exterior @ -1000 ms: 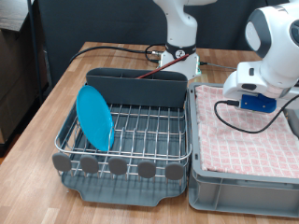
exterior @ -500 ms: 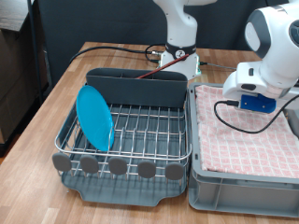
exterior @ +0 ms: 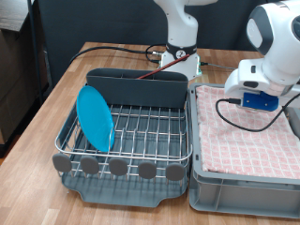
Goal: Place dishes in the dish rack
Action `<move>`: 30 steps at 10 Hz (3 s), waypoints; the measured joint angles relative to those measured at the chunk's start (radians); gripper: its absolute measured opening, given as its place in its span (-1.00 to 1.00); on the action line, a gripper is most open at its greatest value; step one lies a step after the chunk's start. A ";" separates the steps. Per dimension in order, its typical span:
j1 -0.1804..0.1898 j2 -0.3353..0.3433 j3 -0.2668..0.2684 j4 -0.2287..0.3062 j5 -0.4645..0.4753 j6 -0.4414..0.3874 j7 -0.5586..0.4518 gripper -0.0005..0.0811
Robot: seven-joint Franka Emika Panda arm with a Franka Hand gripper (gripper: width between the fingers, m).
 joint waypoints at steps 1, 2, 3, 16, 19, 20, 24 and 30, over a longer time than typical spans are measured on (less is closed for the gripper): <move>-0.003 -0.011 0.000 0.004 0.003 -0.013 0.000 -0.81; -0.006 -0.025 -0.002 0.006 0.003 -0.018 0.000 -0.81; -0.007 -0.042 -0.006 0.006 0.003 -0.018 0.000 -0.81; -0.032 -0.113 -0.102 0.106 -0.072 0.122 -0.014 -0.81; -0.039 -0.047 -0.142 0.227 -0.098 0.121 -0.013 -0.81; -0.040 -0.022 -0.155 0.270 -0.122 0.122 -0.010 -0.81; -0.040 0.092 -0.194 0.449 -0.196 0.118 -0.013 -0.81; -0.043 0.094 -0.219 0.464 -0.216 0.134 -0.065 -0.81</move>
